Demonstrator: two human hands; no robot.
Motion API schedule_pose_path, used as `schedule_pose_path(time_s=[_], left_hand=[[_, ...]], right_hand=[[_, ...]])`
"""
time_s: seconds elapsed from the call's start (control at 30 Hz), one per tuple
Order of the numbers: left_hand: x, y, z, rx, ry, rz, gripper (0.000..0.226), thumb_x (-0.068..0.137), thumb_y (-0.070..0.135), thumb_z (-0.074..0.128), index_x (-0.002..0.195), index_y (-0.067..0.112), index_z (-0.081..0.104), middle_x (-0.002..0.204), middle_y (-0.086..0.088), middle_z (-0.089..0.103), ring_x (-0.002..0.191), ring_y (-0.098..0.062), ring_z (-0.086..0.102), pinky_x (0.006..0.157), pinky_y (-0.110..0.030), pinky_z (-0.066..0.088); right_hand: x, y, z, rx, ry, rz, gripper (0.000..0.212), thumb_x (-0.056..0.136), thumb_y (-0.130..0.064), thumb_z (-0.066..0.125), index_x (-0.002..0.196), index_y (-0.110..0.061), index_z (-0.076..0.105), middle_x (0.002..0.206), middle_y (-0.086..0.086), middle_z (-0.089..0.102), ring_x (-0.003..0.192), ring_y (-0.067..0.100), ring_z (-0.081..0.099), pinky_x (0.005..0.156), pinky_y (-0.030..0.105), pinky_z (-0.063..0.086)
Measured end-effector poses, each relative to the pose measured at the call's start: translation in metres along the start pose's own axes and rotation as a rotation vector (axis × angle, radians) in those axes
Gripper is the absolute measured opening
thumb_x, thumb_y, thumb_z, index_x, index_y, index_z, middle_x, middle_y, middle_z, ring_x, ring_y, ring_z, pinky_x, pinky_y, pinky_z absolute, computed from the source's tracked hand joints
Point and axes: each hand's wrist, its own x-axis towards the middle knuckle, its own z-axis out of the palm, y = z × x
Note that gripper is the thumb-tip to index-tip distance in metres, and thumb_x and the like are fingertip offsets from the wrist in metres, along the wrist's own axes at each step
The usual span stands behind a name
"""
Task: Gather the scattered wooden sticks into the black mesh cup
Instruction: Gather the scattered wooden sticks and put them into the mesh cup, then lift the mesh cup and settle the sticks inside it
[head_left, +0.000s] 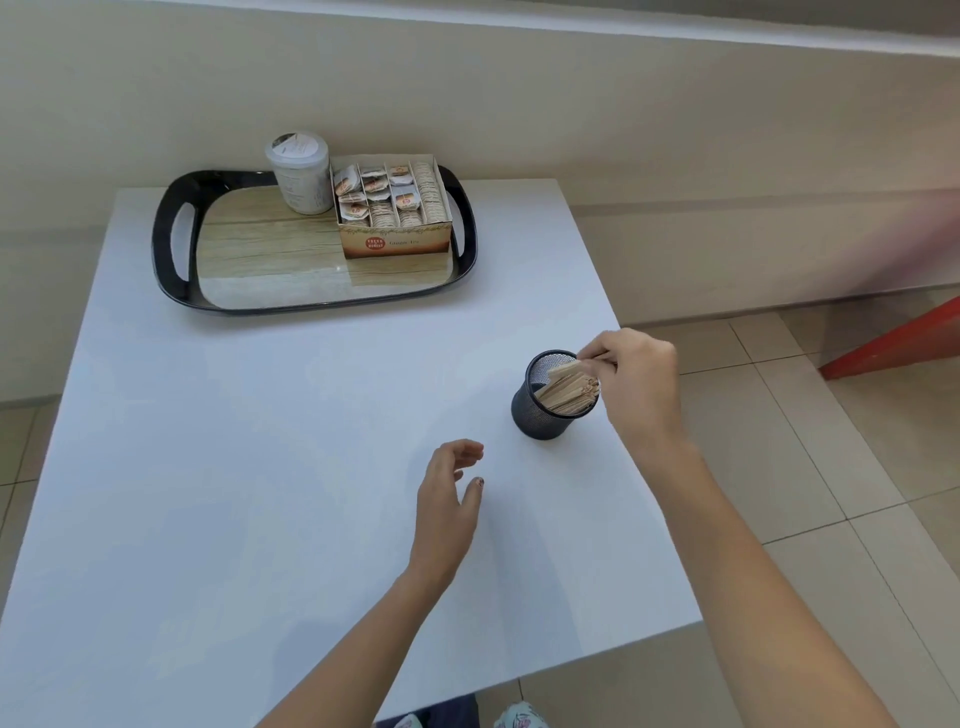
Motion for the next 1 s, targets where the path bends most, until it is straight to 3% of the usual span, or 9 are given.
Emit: schedule_pose_path(time_s=[0.1, 0.23, 0.33, 0.47, 0.53, 0.6, 0.7, 0.83, 1.0], left_hand=[[-0.004, 0.001, 0.001, -0.015, 0.000, -0.011, 0.034, 0.088, -0.006, 0.053, 0.109, 0.020, 0.056, 0.112, 0.009, 0.060, 0.107, -0.002, 0.057, 0.093, -0.022, 0.046], [-0.008, -0.001, 0.000, -0.036, 0.012, -0.035, 0.035, 0.087, -0.005, 0.050, 0.103, 0.025, 0.057, 0.109, 0.011, 0.060, 0.103, -0.003, 0.058, 0.085, -0.018, 0.047], [-0.012, -0.003, -0.001, -0.040, 0.020, -0.061, 0.037, 0.088, -0.005, 0.047, 0.097, 0.030, 0.056, 0.106, 0.013, 0.059, 0.098, -0.003, 0.060, 0.078, -0.012, 0.046], [-0.014, -0.003, -0.001, -0.039, 0.037, -0.089, 0.038, 0.088, -0.005, 0.045, 0.093, 0.032, 0.056, 0.104, 0.016, 0.059, 0.095, -0.002, 0.060, 0.074, -0.010, 0.044], [-0.015, -0.003, 0.000, -0.036, 0.039, -0.096, 0.039, 0.088, -0.005, 0.045, 0.093, 0.032, 0.056, 0.104, 0.018, 0.059, 0.095, -0.001, 0.060, 0.073, -0.010, 0.044], [-0.016, -0.004, -0.001, -0.035, 0.038, -0.102, 0.041, 0.087, -0.006, 0.044, 0.093, 0.033, 0.056, 0.104, 0.019, 0.058, 0.094, -0.001, 0.060, 0.072, -0.010, 0.044], [-0.017, -0.004, 0.000, -0.032, 0.039, -0.106, 0.041, 0.087, -0.005, 0.044, 0.093, 0.033, 0.056, 0.104, 0.021, 0.058, 0.094, 0.000, 0.061, 0.070, -0.009, 0.044], [-0.018, -0.004, 0.001, -0.023, 0.046, -0.083, 0.040, 0.087, -0.006, 0.045, 0.092, 0.032, 0.057, 0.103, 0.019, 0.059, 0.095, -0.002, 0.060, 0.072, -0.010, 0.044], [-0.007, 0.004, 0.009, 0.010, 0.011, -0.054, 0.039, 0.085, -0.002, 0.053, 0.112, 0.026, 0.058, 0.117, 0.014, 0.058, 0.110, -0.001, 0.054, 0.087, -0.018, 0.044]], right_hand=[[0.009, 0.011, 0.015, -0.036, -0.150, 0.010, 0.010, 0.077, 0.006, 0.070, 0.083, -0.002, 0.075, 0.085, 0.012, 0.071, 0.077, 0.024, 0.065, 0.073, 0.029, 0.051], [0.011, 0.020, 0.030, -0.065, -0.262, 0.015, 0.011, 0.078, 0.003, 0.071, 0.084, -0.005, 0.075, 0.087, 0.010, 0.071, 0.078, 0.020, 0.063, 0.067, 0.022, 0.045], [0.010, 0.022, 0.036, -0.074, -0.331, 0.032, 0.013, 0.079, 0.004, 0.069, 0.084, -0.006, 0.075, 0.086, 0.011, 0.071, 0.081, 0.024, 0.067, 0.073, 0.032, 0.055], [0.005, 0.026, 0.039, -0.092, -0.409, 0.001, 0.016, 0.081, 0.005, 0.066, 0.087, -0.006, 0.076, 0.093, 0.010, 0.072, 0.087, 0.024, 0.068, 0.082, 0.035, 0.055], [0.004, 0.025, 0.041, -0.168, -0.425, -0.083, 0.016, 0.083, 0.004, 0.064, 0.087, -0.005, 0.076, 0.093, 0.011, 0.072, 0.090, 0.025, 0.065, 0.083, 0.037, 0.052], [0.005, 0.025, 0.043, -0.305, -0.418, -0.151, 0.022, 0.082, 0.004, 0.060, 0.068, -0.010, 0.070, 0.074, 0.012, 0.065, 0.084, 0.031, 0.060, 0.081, 0.039, 0.045], [0.005, 0.027, 0.042, -0.434, -0.323, -0.168, 0.039, 0.086, -0.005, 0.055, 0.051, -0.018, 0.043, 0.057, 0.001, 0.043, 0.073, 0.026, 0.045, 0.069, 0.033, 0.018], [0.014, 0.029, 0.040, -0.533, -0.252, -0.223, 0.030, 0.097, -0.017, 0.043, 0.079, -0.018, 0.068, 0.081, -0.003, 0.067, 0.093, 0.022, 0.050, 0.077, 0.035, 0.020], [0.025, 0.026, 0.041, -0.600, -0.310, -0.278, 0.032, 0.102, -0.027, 0.037, 0.094, -0.022, 0.068, 0.099, -0.008, 0.066, 0.104, 0.021, 0.044, 0.083, 0.039, 0.024]])
